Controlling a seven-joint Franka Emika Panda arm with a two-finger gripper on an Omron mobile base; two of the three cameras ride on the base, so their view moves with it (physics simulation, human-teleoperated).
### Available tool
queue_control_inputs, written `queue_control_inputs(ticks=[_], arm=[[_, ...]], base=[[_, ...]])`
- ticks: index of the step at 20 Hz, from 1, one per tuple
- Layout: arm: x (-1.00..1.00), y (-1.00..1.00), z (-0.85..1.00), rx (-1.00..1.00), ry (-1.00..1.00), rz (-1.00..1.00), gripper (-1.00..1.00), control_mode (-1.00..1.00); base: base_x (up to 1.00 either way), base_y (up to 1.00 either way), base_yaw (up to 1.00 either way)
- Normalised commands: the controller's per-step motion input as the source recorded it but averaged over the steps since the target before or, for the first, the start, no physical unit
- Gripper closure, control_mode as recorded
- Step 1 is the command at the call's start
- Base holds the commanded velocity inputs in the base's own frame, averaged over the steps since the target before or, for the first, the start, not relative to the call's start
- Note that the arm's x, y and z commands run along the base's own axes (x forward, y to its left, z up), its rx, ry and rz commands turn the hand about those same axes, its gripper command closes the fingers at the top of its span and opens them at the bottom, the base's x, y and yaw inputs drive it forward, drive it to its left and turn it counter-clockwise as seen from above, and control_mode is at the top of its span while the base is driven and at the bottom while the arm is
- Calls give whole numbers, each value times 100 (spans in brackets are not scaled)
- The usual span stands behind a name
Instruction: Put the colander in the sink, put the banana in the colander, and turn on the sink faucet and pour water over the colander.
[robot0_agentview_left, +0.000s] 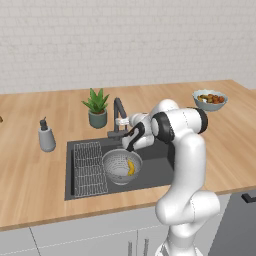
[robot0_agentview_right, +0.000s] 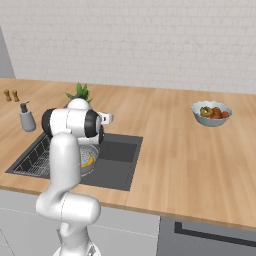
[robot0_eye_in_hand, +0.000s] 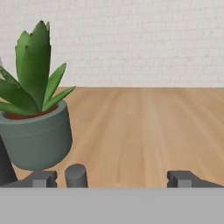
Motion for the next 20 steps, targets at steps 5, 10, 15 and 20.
queue_control_inputs(ticks=[5, 10, 15, 20], arm=[[0, -11, 0, 0, 0, 0, -100, -100], [0, -14, 0, 0, 0, 0, -100, -100], [0, -12, 0, 0, 0, 0, -100, -100], [0, -16, 0, 0, 0, 0, -100, -100]], base=[[0, 0, 0], [0, 0, 0], [0, 0, 0], [0, 0, 0]])
